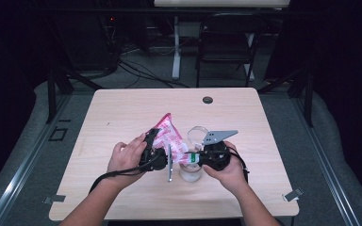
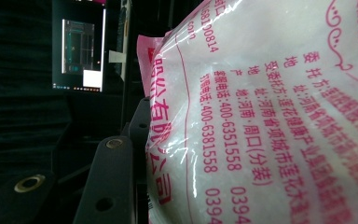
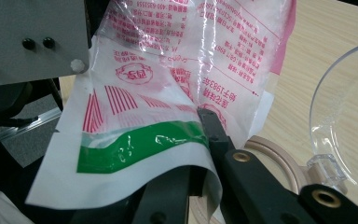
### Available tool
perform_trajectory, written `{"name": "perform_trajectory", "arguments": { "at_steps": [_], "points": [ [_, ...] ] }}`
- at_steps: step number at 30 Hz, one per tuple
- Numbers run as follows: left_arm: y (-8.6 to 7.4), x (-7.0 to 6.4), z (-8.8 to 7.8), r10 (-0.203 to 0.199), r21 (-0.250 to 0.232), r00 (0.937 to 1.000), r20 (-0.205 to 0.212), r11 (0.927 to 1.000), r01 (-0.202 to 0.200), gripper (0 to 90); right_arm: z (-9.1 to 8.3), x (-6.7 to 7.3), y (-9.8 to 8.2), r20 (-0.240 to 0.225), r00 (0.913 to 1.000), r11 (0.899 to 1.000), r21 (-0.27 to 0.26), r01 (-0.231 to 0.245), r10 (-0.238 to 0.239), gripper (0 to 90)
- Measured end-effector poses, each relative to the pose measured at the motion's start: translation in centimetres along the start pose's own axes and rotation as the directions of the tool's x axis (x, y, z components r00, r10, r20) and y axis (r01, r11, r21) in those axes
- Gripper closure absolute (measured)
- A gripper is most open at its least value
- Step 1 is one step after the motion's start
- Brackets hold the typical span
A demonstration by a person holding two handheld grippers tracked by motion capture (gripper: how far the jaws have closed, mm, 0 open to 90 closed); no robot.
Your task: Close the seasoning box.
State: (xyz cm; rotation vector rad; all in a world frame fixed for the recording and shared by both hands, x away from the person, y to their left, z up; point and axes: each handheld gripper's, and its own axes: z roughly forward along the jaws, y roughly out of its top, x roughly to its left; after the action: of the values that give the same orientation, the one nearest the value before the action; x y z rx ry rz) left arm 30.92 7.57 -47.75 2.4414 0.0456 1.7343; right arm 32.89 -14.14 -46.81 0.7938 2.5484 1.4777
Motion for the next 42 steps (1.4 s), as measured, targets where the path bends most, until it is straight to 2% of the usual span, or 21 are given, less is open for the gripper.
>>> {"name": "perform_trajectory", "arguments": {
  "at_steps": [42],
  "points": [
    [0.11,0.27,-0.22,0.015,-0.017,0.9996,-0.023,0.9997,-0.015,60.0,0.05,0.04,-0.02,0.005,1.0000,1.000,0.002,0.004,-0.004,90.0]
  ]
}}
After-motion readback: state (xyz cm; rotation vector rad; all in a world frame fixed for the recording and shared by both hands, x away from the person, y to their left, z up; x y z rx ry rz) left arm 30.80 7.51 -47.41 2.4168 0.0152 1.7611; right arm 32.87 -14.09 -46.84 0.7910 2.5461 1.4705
